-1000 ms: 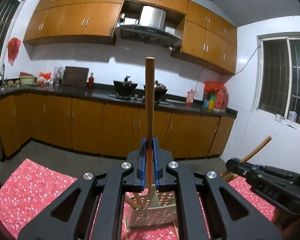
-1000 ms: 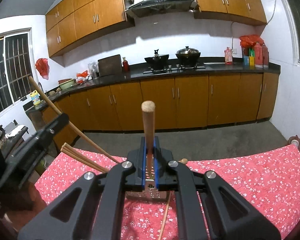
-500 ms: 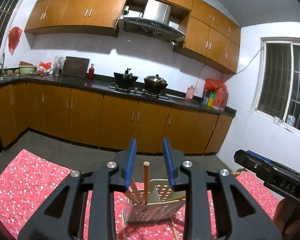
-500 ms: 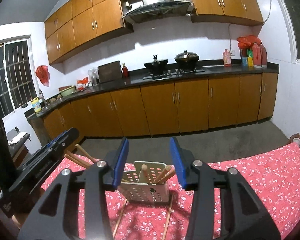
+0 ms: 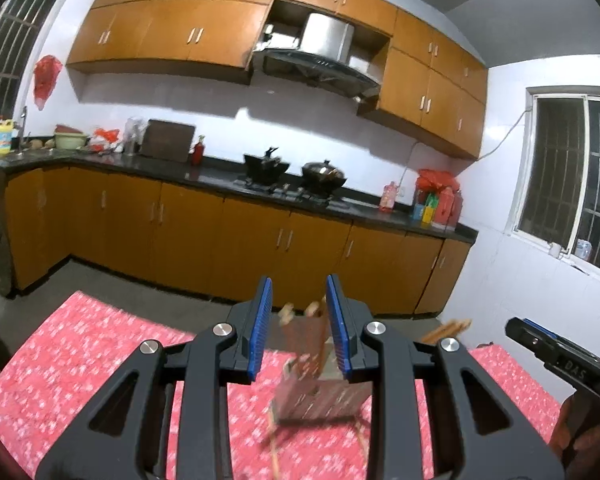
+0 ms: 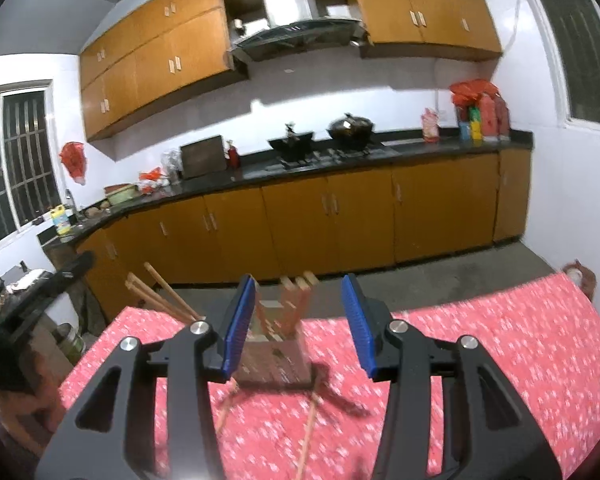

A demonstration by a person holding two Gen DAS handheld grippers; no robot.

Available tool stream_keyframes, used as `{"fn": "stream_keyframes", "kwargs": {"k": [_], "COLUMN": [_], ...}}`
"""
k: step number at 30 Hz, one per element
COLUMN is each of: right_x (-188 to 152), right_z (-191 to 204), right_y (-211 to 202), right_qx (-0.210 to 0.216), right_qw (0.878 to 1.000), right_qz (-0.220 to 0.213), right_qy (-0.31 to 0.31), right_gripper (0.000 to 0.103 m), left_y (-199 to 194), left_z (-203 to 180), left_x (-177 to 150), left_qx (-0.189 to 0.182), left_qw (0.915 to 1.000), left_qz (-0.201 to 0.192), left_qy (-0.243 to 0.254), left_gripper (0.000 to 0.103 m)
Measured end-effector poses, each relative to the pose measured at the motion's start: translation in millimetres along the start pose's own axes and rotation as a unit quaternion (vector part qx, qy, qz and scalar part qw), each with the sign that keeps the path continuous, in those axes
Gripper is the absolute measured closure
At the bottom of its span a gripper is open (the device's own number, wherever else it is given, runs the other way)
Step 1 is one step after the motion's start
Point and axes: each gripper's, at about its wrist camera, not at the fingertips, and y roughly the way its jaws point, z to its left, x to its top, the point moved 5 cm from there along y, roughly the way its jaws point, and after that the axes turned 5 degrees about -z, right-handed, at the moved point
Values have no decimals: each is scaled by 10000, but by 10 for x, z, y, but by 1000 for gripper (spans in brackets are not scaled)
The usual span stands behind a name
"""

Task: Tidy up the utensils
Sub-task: 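Bring both open tools back down to the last chopsticks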

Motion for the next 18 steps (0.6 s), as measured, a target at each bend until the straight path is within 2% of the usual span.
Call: {"fn": "stream_keyframes", "kwargs": {"k": [3,9,13,18], "right_x": [-383,-1273,-1814,-2211], "right_z": [-187,-238,-95,110], "right_y": [100,340,443,477], "right_qx": [-155,-182,80,135], "right_qw": [9988,9882,9761,9673], "right_qz": [441,1493,2151,2531], "right_qy": [161,296,299,75], "right_gripper": [58,59,77,82], "left_y": [-52,-3,33,36], "left_z": [137,367,403,362], "left_x": [-206,-958,-1419,-1749], "left_qx": [197,535,587,537], "left_qw": [9995,9913,9825,9750], "left_qz": [259,1196,1762,2148], "left_qy": [16,104,99,190], "left_gripper": [74,74,74,74]}}
